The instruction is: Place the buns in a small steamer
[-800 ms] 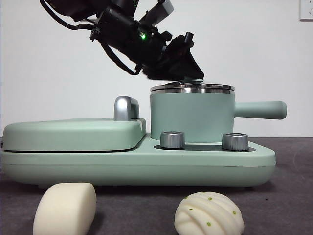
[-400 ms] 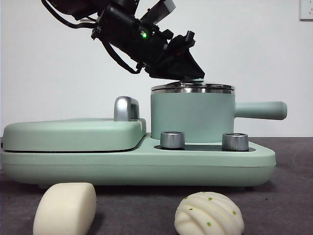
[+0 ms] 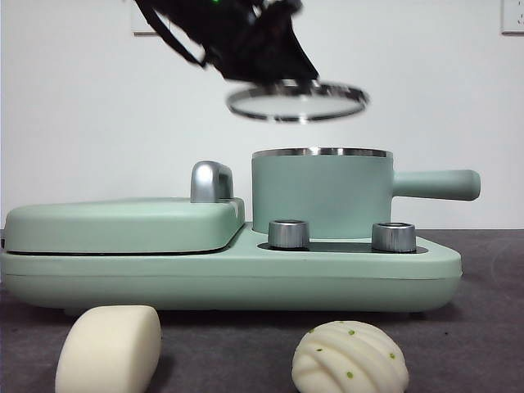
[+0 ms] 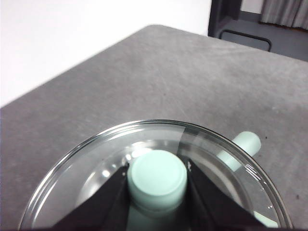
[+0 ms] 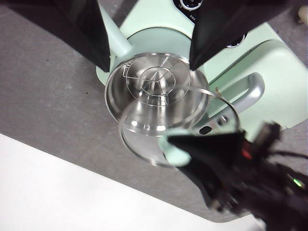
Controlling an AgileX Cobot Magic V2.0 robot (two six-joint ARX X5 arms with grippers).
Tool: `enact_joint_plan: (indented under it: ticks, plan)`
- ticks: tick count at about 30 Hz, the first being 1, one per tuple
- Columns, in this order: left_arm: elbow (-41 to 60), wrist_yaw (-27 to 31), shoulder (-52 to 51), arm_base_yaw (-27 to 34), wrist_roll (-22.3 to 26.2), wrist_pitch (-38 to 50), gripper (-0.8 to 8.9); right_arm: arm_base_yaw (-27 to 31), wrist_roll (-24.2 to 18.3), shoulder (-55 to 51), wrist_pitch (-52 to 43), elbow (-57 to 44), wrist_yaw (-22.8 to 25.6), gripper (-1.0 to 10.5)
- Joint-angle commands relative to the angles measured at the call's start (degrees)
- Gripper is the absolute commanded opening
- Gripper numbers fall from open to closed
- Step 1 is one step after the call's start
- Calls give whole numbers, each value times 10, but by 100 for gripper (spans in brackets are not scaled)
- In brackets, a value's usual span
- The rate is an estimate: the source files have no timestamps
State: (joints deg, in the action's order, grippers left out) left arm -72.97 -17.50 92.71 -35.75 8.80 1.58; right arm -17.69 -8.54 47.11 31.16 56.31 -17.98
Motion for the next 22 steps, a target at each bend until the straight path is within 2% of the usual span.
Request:
enact_joint_plan:
  ticks: [1, 5, 11, 16, 22]
  plan:
    - [-18, 1, -27, 5, -3, -17, 8, -3, 6, 3, 2, 11, 0, 263]
    - [-18, 1, -76, 17, -7, -85, 8, -3, 6, 3, 7, 11, 0, 263]
    - [-18, 1, -146, 41, -11, -235, 10, -3, 6, 3, 8, 11, -4, 263]
    - [-17, 29, -188, 68, -36, -352, 12, -18, 2, 4, 17, 11, -36, 264]
    - [25, 49, -252, 91, -45, -379, 12, -69, 2, 16, 25, 11, -37, 265]
